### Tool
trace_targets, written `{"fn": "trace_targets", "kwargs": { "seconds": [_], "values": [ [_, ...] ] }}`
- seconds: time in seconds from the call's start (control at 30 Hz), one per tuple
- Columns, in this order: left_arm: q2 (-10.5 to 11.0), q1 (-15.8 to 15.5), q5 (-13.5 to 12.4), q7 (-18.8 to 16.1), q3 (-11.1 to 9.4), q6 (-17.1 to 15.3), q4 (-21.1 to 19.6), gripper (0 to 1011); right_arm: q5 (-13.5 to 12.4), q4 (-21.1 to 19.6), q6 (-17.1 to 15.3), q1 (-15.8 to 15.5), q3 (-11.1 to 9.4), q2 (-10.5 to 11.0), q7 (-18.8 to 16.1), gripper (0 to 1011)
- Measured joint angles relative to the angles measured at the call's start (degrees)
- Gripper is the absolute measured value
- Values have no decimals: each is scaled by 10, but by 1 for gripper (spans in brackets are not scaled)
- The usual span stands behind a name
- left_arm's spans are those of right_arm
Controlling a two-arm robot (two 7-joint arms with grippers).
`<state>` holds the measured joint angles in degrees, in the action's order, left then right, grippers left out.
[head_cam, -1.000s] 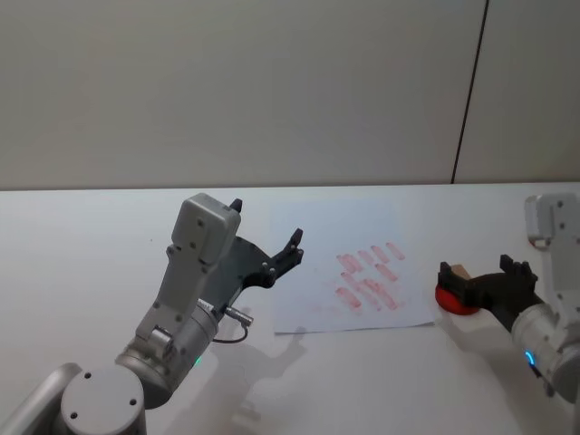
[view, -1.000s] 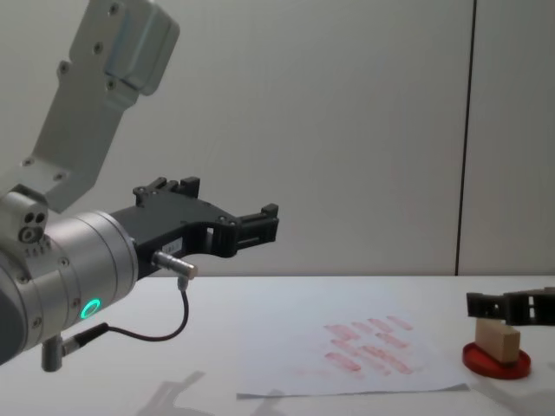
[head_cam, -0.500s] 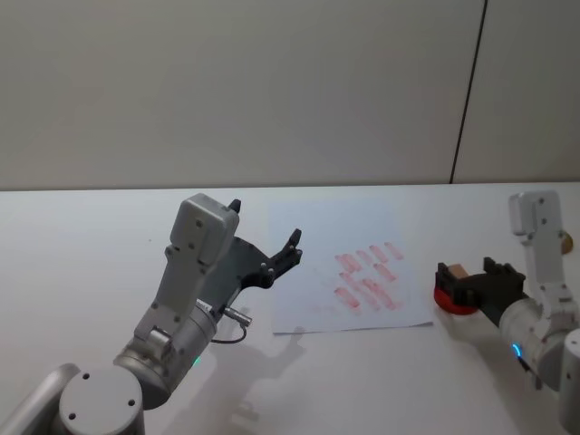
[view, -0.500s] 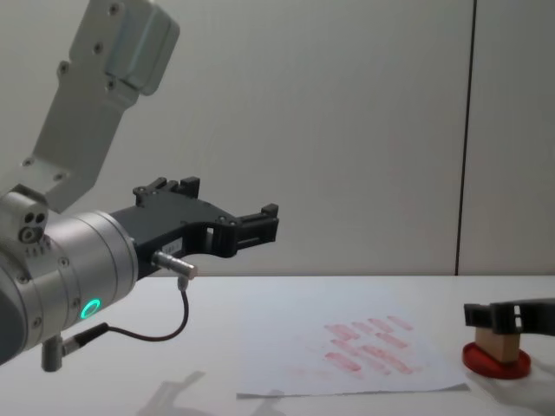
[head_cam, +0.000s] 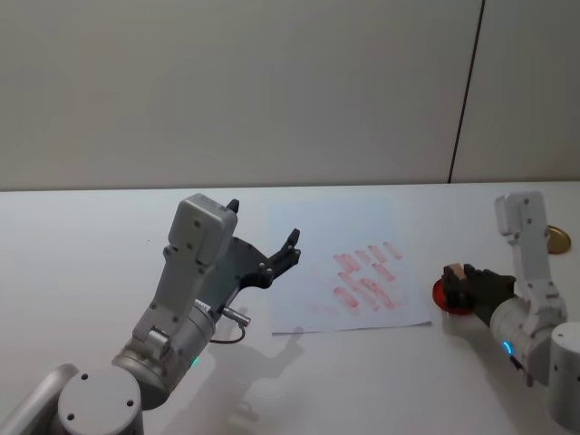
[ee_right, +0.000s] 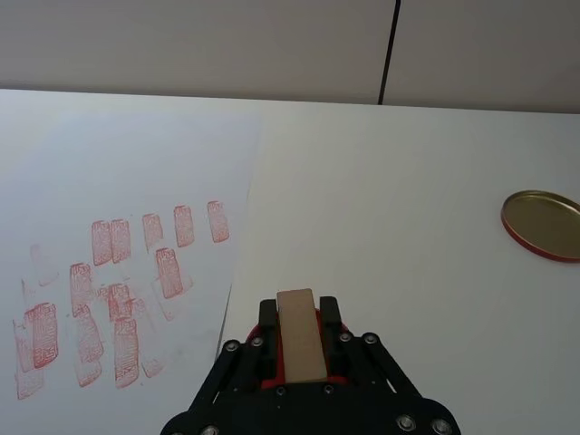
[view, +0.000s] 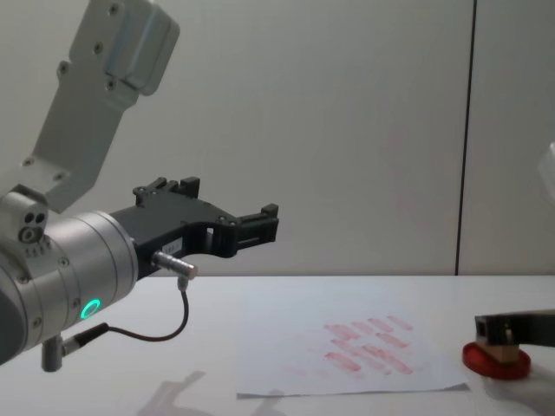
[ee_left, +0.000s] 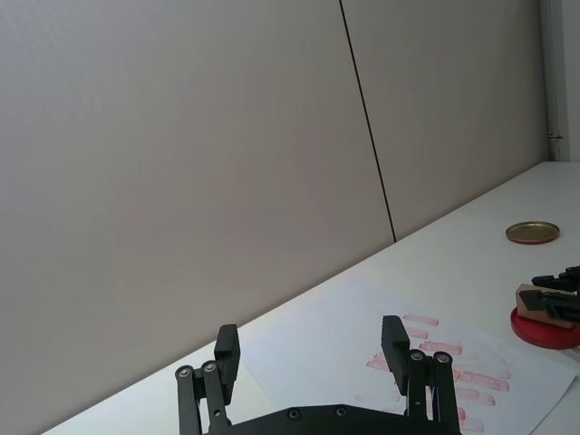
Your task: Use the one hand to pick up the stamp and affix it onto the A4 paper.
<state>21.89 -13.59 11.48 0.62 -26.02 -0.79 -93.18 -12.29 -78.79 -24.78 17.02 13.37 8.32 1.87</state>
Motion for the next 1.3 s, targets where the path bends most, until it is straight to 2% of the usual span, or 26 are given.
{"fn": "trace_targets", "kwargs": {
  "seconds": [0.07, 0.17, 0.9, 1.13, 1.3],
  "values": [
    [0, 0, 0, 0, 0, 0, 0, 993, 2, 4, -1, 2, 0, -1, -1, 233],
    [0, 0, 0, 0, 0, 0, 0, 993, 4, 8, -2, 5, 0, -3, -1, 214],
    [0, 0, 0, 0, 0, 0, 0, 993, 8, 35, -12, 18, -1, -12, 1, 216],
    [0, 0, 0, 0, 0, 0, 0, 993, 10, 30, -12, 16, -2, -13, 1, 216],
    [0, 0, 0, 0, 0, 0, 0, 993, 15, 10, -12, 10, 2, -13, -2, 216]
  ]
}}
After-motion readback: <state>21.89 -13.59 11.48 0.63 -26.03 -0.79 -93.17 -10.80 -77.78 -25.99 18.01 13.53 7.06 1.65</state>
